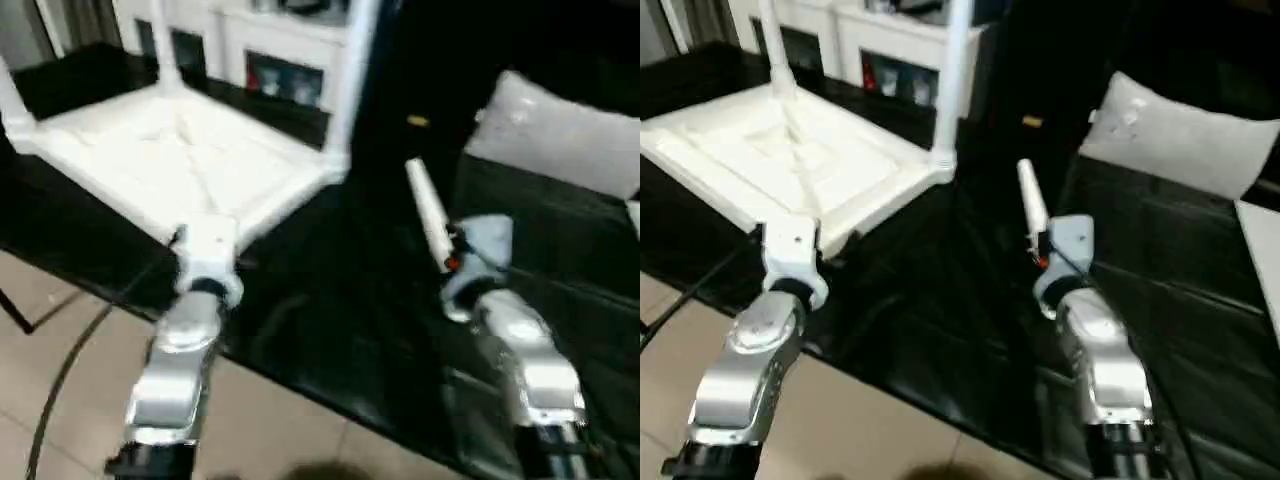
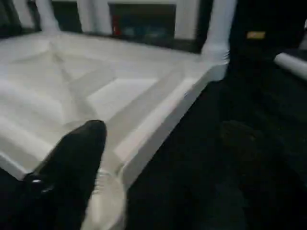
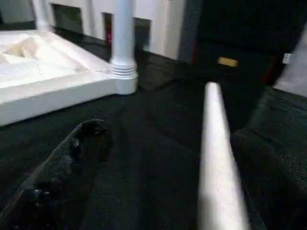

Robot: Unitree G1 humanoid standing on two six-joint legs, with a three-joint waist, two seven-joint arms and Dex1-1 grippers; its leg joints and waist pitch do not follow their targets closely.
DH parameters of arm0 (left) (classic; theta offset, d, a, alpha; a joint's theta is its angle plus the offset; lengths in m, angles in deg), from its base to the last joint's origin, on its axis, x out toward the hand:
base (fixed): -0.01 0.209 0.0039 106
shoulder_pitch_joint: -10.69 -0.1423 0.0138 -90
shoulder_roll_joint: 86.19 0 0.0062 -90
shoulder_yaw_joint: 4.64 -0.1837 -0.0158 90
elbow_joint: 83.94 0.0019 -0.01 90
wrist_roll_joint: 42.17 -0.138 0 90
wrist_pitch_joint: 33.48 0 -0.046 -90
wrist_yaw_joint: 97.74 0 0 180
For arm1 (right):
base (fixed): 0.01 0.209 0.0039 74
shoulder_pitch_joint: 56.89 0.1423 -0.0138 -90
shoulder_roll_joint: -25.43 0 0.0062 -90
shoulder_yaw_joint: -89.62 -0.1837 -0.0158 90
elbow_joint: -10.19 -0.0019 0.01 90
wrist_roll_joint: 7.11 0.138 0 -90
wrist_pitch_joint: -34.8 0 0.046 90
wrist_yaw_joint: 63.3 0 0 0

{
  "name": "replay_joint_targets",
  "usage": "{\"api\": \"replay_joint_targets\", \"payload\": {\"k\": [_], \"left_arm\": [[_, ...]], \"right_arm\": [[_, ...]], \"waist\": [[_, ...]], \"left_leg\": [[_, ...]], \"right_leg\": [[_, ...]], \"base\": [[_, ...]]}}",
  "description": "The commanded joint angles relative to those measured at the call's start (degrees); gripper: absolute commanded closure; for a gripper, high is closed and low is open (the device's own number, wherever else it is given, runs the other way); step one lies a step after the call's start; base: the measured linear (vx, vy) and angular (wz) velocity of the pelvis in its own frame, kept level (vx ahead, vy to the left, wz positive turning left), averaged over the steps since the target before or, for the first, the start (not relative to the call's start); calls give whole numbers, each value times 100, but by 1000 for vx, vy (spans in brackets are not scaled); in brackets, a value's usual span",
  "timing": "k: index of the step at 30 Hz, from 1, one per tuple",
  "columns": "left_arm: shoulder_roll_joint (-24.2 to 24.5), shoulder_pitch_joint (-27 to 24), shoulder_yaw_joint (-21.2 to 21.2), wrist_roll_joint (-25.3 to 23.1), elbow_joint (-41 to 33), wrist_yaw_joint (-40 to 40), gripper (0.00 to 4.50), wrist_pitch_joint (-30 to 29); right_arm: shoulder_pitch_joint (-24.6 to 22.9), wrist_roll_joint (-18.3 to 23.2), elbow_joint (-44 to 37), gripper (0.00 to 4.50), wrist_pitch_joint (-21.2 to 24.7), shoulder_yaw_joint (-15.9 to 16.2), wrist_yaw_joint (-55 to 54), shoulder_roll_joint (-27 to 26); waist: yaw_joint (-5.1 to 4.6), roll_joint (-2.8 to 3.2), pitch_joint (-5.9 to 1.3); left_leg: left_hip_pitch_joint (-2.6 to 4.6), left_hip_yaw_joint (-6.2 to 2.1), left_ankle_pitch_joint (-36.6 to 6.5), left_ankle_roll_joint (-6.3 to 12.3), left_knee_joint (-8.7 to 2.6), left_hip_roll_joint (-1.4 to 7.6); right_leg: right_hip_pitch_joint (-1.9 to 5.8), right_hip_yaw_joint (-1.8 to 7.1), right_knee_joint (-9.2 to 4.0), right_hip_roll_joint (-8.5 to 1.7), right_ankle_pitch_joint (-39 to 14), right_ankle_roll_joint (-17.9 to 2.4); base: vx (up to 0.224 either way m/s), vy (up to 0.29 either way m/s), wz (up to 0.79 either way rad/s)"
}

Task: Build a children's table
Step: Move to table

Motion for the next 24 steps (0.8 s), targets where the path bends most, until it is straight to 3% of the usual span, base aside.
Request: {"api": "replay_joint_targets", "payload": {"k": [1, 2, 3, 4, 7, 8, 9, 10, 11, 12, 13, 14, 15, 16, 17, 18, 19, 20, 21, 22, 23, 24], "left_arm": [[22, 22, 53, -13, 16, 63, 7, 98], [31, 24, 55, 22, 1, 120, 7, 131], [37, 11, 42, 77, -29, 193, 7, 179], [50, -1, 17, 133, -51, 243, 7, 193], [103, -12, -39, 141, -58, 269, 7, 195], [127, -18, -57, 145, -56, 289, 7, 184], [147, -24, -70, 153, -54, 314, 7, 181], [161, -28, -79, 163, -45, 349, 7, 189], [182, -34, -97, 158, -33, 391, 7, 191], [229, -43, -149, 118, -10, 469, 7, 193], [255, -50, -180, 92, -2, 505, 7, 199], [257, -50, -182, 89, -1, 508, 7, 200], [273, -53, -199, 76, 6, 529, 7, 208], [285, -56, -211, 69, 10, 539, 7, 222], [294, -54, -213, 69, 19, 546, 7, 236], [349, -37, -251, 34, 55, 544, 7, 266], [373, -25, -266, 18, 75, 545, 7, 279], [390, -18, -277, 12, 88, 546, 7, 288], [405, -12, -284, 8, 100, 554, 7, 294], [410, -9, -282, 11, 105, 559, 7, 295], [420, 0, -272, 18, 116, 576, 7, 297], [423, -1, -263, 17, 119, 590, 7, 292]], "right_arm": [[44, 30, -29, 0, 158, 55, -1, -13], [45, 22, -34, 0, 141, 84, 26, -2], [37, -4, -29, 0, 99, 137, 50, 0], [36, -34, -8, 0, 65, 173, 40, -21], [31, -45, 0, 0, 51, 191, 23, -67], [22, -55, -8, 0, 51, 208, 14, -83], [12, -62, -16, 0, 53, 229, 17, -91], [1, -68, -31, 0, 66, 249, 21, -95], [-9, -72, -46, 0, 79, 265, 21, -101], [-19, -69, -63, 0, 102, 269, 11, -112], [-25, -57, -68, 0, 110, 268, 2, -111], [-26, -55, -68, 0, 110, 268, 1, -110], [-29, -46, -68, 0, 114, 268, -6, -108], [-38, -36, -70, 0, 116, 266, -12, -106], [-40, -30, -67, 0, 116, 266, -18, -106], [-33, -36, -61, 0, 121, 271, -15, -118], [-26, -38, -57, 0, 123, 276, -10, -123], [-21, -39, -56, 0, 125, 280, -7, -126], [-19, -39, -59, 0, 129, 288, -3, -130], [-18, -41, -62, 0, 132, 292, -2, -133], [-15, -46, -72, 0, 141, 304, 1, -142], [-21, -47, -82, 0, 149, 315, 2, -151]], "waist": [[63, 104, -246], [51, 126, -236], [57, 131, -233], [81, 174, -200], [42, 196, -123], [23, 257, -99], [0, 310, -71], [24, 361, -80], [89, 409, -65], [390, 271, -8], [366, -89, 101], [263, -65, 216], [413, -31, 47], [528, -1, -52], [588, 10, -14], [537, 201, -144], [479, 177, -104], [288, 330, -212], [91, 337, -185], [71, 324, -191], [8, 288, -189], [93, 91, -216]], "left_leg": [[2, -71, -429, 132, -460, 359], [133, -69, -717, 98, -556, 482], [127, -46, -785, 61, -626, 548], [224, -20, -945, 27, -675, 628], [307, 12, -1394, -157, -679, 661], [345, -5, -1750, -229, -687, 735], [339, -103, -2318, -250, -825, 960], [263, -194, -2680, -263, -993, 1172], [178, -272, -3192, -317, -1249, 1423], [101, 64, -4192, -366, -1519, 1272], [890, 358, -2988, -637, -197, 476], [872, 372, -1701, -431, 454, 256], [151, 127, -738, -67, 470, 139], [43, 52, -699, -112, 337, 167], [106, 22, -719, -104, 172, 197], [383, 23, -581, -64, -489, 349], [420, -23, -575, 131, -679, 402], [998, -302, -579, 272, -888, 866], [1128, -544, -841, 584, -1023, 1141], [1204, -557, -783, 782, -996, 1135], [1170, -509, -593, 995, -945, 1057], [540, 110, -31, 1199, -465, 187]], "right_leg": [[360, 350, -968, -702, -2841, 1051], [316, 249, -1048, -649, -2769, 977], [395, 166, -1063, -653, -2474, 831], [362, 114, -1127, -694, -2471, 702], [354, -54, -1266, -755, -3028, 629], [367, -141, -1285, -761, -3238, 651], [463, -161, -1163, -766, -3082, 559], [586, -68, -861, -748, -2675, 444], [694, 95, -295, -721, -2102, 274], [665, 512, 546, -550, -1540, 48], [-322, 653, -986, -696, -5659, 608], [-543, 652, -1422, -951, -7221, 788], [406, 1134, -1139, -1164, -6991, 558], [648, 1186, -975, -1123, -6394, 481], [620, 1140, -945, -1047, -5867, 375], [655, 803, -712, -627, -3219, -385], [554, 654, -602, -390, -2539, -491], [204, 381, -258, -400, -1262, -797], [2, 284, 14, -458, -632, -808], [-90, 291, 61, -505, -411, -798], [-93, 328, 29, -572, -166, -848], [610, 754, -376, -815, 541, -1605]], "base": [[-109, -193, -8], [-86, -126, 2], [-86, -126, 2], [-72, -87, 6], [-59, -60, 7], [0, 0, 0], [0, 0, 0], [0, 0, 0], [-72, -19, 3], [-72, -19, 3], [4, -85, 15], [87, -95, 2], [87, -95, 2], [110, -27, -12], [100, -7, 15], [100, -7, 15], [62, 19, 25], [113, 43, 10], [113, 43, 10], [138, 33, 7], [134, 10, 14], [134, 10, 14]]}}
